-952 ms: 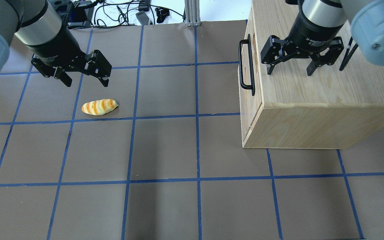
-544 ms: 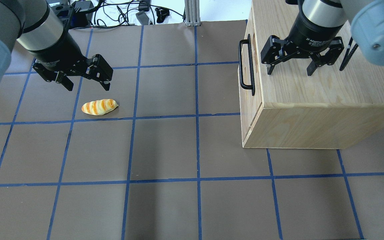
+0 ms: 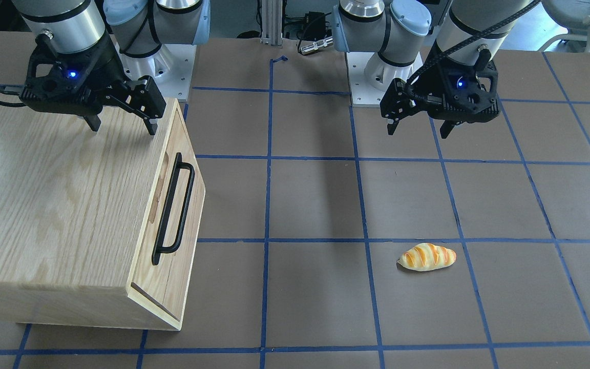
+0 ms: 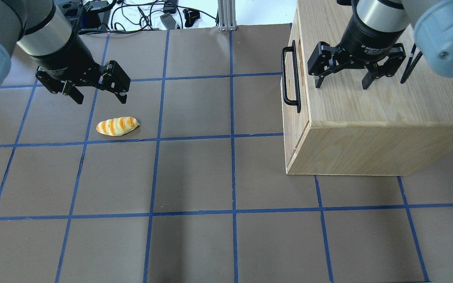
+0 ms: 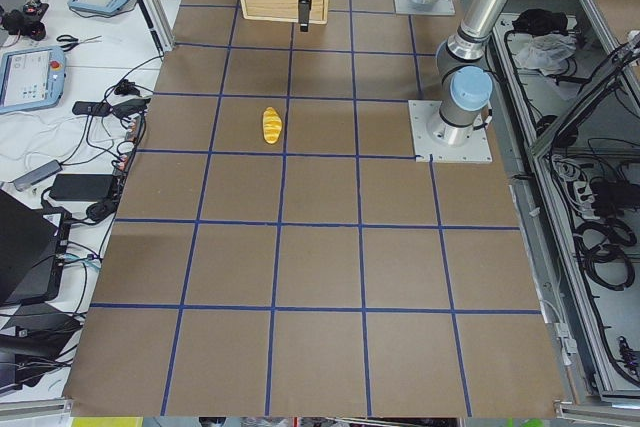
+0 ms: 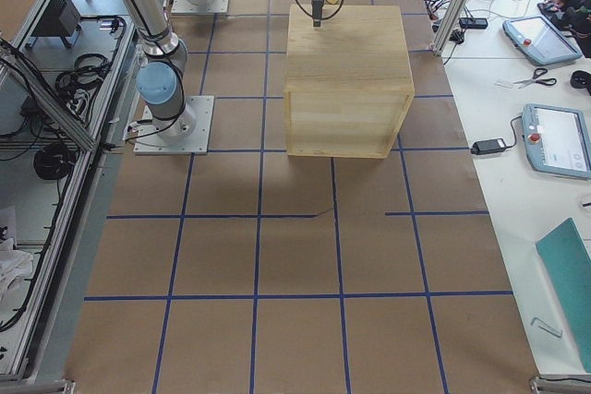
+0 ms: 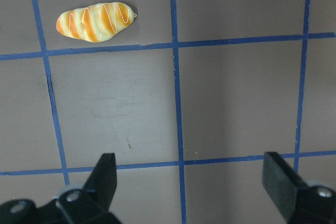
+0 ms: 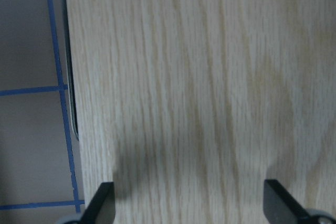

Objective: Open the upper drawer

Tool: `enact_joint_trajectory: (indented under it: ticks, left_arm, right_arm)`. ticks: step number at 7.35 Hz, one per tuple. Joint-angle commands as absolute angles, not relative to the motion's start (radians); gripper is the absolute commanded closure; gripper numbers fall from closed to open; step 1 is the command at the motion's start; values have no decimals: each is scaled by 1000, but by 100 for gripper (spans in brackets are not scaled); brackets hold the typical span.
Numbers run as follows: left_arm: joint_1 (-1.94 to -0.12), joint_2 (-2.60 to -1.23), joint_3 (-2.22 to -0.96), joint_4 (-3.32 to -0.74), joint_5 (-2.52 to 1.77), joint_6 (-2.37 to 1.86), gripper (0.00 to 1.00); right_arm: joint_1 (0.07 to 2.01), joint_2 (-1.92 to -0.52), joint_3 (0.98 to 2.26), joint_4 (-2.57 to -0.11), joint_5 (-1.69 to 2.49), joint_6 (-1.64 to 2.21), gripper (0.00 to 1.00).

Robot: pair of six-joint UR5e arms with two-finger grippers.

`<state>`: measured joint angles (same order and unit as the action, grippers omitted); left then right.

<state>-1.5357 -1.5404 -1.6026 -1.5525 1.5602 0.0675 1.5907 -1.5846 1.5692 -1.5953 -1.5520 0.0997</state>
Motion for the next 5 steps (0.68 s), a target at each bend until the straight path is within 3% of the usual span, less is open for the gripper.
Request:
enact_joint_trajectory:
  ticks: [1,5]
  left_arm:
    - [-1523,-1566,-1603,-1543,1548,63,0]
    - [-1648,-1643,-1605,-1300,1546,-144,0]
  right_arm:
    - [1591,-1585,1569,-1595,-1552,100,0]
    - [1591,-1585,1569,-1595,-1552,100,0]
